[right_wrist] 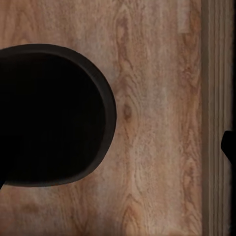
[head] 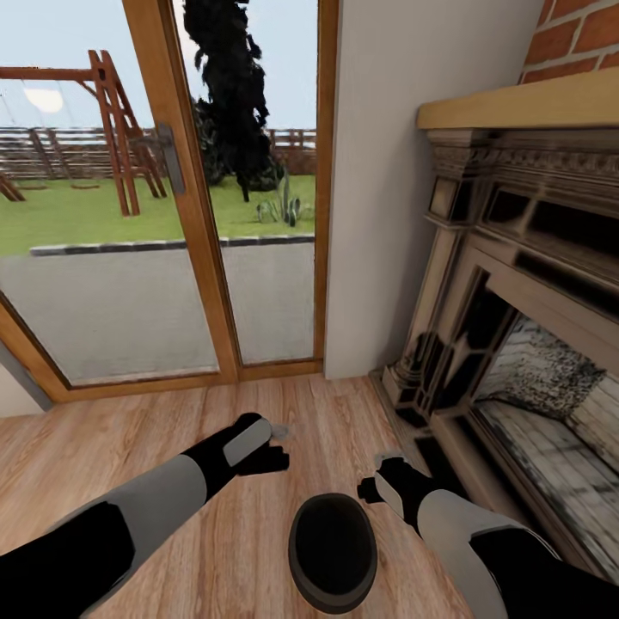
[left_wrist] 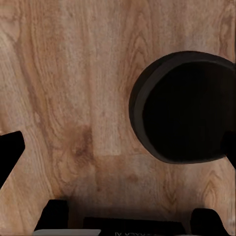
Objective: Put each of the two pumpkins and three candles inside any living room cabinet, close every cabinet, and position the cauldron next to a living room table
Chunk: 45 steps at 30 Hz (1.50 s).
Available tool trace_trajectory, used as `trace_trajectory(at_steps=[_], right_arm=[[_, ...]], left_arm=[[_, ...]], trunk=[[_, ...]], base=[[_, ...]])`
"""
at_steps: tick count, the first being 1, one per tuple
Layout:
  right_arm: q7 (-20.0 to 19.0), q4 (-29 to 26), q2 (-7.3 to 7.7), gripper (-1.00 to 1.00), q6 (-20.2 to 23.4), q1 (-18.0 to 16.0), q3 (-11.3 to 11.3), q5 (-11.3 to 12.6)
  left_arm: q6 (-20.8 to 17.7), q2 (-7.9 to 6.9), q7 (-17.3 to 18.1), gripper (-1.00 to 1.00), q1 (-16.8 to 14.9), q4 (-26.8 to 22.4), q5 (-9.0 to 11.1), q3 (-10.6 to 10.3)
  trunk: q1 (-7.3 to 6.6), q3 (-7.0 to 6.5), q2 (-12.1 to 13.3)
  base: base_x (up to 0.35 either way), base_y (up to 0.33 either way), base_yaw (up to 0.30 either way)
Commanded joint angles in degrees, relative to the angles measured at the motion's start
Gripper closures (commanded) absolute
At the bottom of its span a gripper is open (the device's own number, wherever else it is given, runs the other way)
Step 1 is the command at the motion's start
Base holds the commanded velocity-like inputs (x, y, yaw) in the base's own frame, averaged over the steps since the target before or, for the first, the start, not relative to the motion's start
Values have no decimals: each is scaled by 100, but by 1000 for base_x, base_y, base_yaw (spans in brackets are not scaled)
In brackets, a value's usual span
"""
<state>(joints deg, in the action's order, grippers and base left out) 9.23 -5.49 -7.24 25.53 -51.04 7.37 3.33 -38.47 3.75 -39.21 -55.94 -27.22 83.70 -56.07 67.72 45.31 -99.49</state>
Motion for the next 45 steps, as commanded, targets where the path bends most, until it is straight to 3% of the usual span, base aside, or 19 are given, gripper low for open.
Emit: trace_trajectory(at_steps=[1,11,16,34,35,45], right_arm=[[-10,1,6,-100,-1,-1,1,0],[-84,21,26,-100,92,-37,10,13],[-89,21,28,-100,93,-38,10,15],[-96,21,21,-100,93,-30,10,19],[-96,21,21,-100,93,-30,10,19],[-105,21,13,-100,84,-29,10,19]], left_arm=[[9,5,-16,-100,2,27,0,86],[-107,3,-19,-100,327,-53,183,297],[-84,-15,-3,-100,490,-16,341,457],[-82,37,10,-100,558,-3,340,1034],[-82,37,10,-100,558,-3,340,1397],[101,89,10,-100,558,13,299,1390]], trunk=[[23,18,-42],[22,18,-40],[132,108,-241],[527,431,-963],[549,449,-1003],[769,628,-1404]], base=[[0,0,0],[0,0,0],[0,0,0],[0,0,0],[0,0,0],[0,0,0]])
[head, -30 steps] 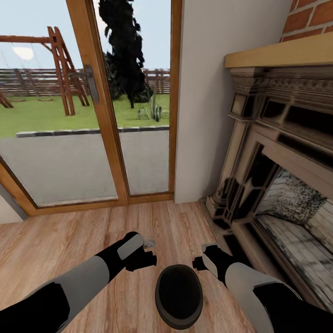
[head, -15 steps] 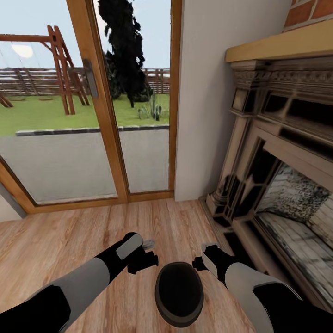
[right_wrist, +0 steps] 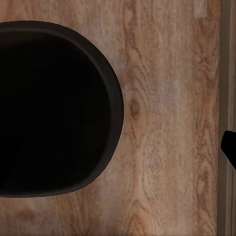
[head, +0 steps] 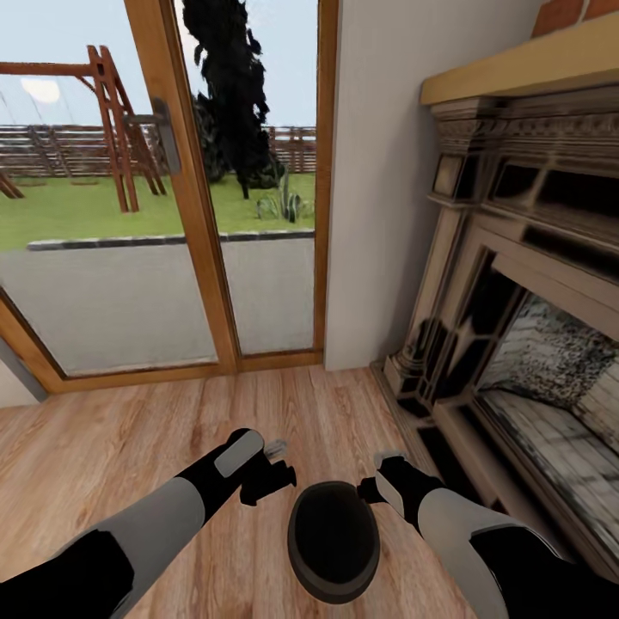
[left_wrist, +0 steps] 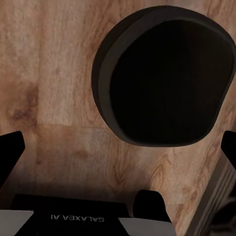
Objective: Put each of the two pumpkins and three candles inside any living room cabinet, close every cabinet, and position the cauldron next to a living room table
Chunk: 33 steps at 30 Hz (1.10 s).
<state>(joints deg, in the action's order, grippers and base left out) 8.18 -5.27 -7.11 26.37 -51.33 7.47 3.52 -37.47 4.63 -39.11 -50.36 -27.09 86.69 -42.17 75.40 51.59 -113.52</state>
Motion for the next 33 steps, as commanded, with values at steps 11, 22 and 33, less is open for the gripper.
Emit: trace_trajectory(at_steps=[11,22,33], right_arm=[[0,0,0,-100,0,0,0,0],[0,0,0,-100,0,0,0,0],[0,0,0,-100,0,0,0,0]], left_arm=[[89,11,0,-100,0,8,-3,-2],[90,11,0,-100,0,7,-3,-2],[90,25,0,-100,1,3,4,-2]], trunk=[[242,198,-443],[484,395,-884],[725,593,-1325]], base=[[0,0,0],[0,0,0],[0,0,0]])
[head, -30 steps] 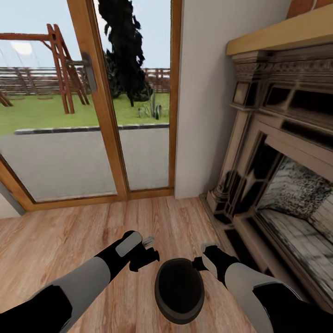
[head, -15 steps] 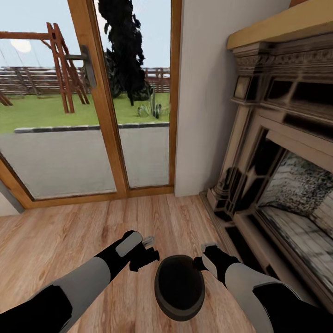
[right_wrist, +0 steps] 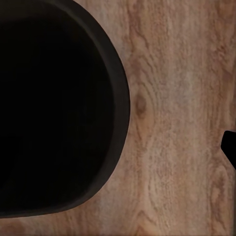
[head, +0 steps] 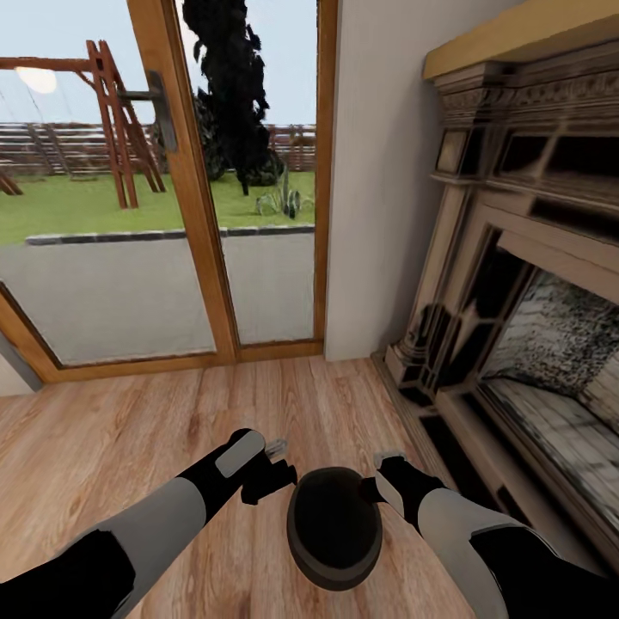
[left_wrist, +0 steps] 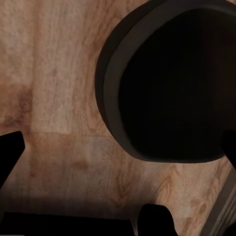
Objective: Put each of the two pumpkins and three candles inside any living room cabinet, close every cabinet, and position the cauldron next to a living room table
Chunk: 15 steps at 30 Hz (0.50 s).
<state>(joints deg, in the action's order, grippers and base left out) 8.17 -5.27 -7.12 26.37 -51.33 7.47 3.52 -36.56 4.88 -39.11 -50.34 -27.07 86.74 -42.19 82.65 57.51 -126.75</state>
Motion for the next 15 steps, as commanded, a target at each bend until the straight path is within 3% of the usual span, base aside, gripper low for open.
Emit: trace_trajectory(at_steps=[1,15], right_arm=[[0,0,0,-100,0,0,0,0],[0,0,8,-100,0,0,0,0]], left_arm=[[0,16,0,-100,1,3,0,0],[0,97,0,-100,7,5,-6,-5]], trunk=[[22,18,-42],[330,270,-603]], base=[[0,0,0],[0,0,0]])
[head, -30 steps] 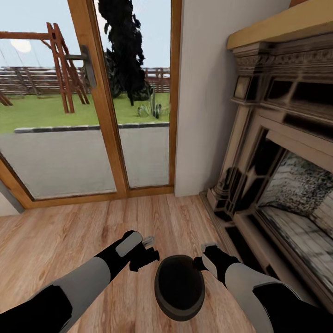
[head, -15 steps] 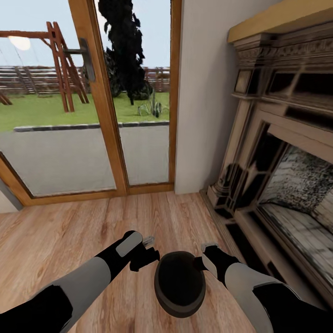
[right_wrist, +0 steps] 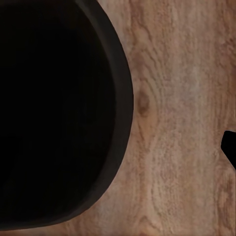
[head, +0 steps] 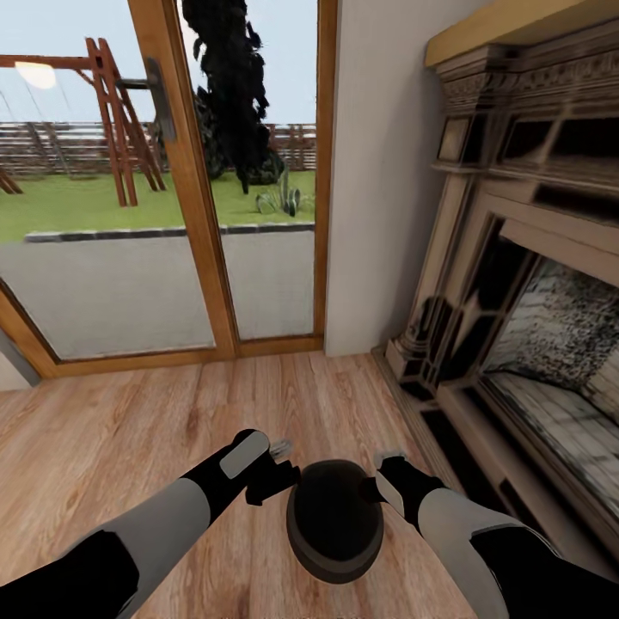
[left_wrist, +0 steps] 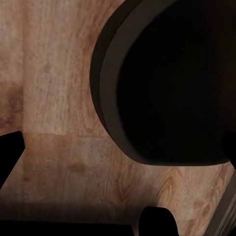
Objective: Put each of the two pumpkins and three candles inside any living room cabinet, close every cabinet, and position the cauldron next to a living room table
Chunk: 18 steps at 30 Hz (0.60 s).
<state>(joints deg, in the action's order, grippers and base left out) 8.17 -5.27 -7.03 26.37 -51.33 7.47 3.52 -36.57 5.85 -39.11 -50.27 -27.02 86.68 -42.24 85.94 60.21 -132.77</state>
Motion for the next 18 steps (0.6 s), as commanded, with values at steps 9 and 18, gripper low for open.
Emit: trace_trajectory(at_steps=[9,18], right_arm=[[2,0,0,-100,0,0,0,0],[3,0,0,-100,0,0,0,0]], left_arm=[[0,5,0,-100,0,-5,-2,-3],[0,12,0,-100,0,-5,-2,-4]], trunk=[[198,162,-363],[396,324,-723]], base=[[0,0,0],[0,0,0]])
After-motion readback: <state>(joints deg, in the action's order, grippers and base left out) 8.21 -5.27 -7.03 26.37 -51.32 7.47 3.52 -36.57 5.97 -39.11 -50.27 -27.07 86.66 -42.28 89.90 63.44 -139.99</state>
